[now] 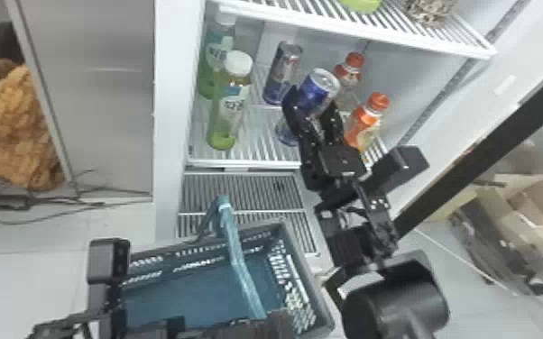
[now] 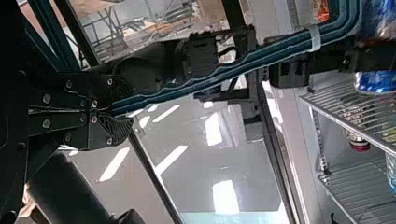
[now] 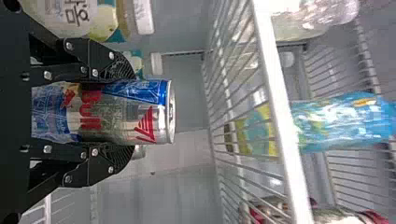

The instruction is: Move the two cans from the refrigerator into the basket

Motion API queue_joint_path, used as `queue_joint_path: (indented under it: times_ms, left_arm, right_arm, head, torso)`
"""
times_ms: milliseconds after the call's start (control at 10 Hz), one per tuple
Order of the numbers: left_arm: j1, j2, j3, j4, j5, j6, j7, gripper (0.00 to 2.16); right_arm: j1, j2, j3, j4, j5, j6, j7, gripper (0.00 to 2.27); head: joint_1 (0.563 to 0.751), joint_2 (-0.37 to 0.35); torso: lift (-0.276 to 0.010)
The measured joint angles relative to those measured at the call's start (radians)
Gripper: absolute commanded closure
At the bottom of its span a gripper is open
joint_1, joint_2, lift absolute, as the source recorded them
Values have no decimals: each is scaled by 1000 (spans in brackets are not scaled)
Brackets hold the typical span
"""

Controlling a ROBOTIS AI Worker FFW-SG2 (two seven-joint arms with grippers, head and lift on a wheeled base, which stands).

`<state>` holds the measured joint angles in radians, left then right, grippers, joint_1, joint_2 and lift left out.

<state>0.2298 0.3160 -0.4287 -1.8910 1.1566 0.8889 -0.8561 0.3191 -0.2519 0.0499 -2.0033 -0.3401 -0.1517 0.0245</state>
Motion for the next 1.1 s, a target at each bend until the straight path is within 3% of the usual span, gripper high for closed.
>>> queue_joint_path:
  times_ms: [700,1100]
  left_arm:
    - [3,-3,6,0,0,2,-1,1159]
    - [4,-3,6,0,0,2,-1,1159]
  right_arm:
    - [312,29,-119,-403,-19,164,0,892]
    - [505,42,-169,-638,-52,407,0,892]
  head:
    - [695,-350]
    - [695,-350]
  torso:
    - [-276]
    - [-276]
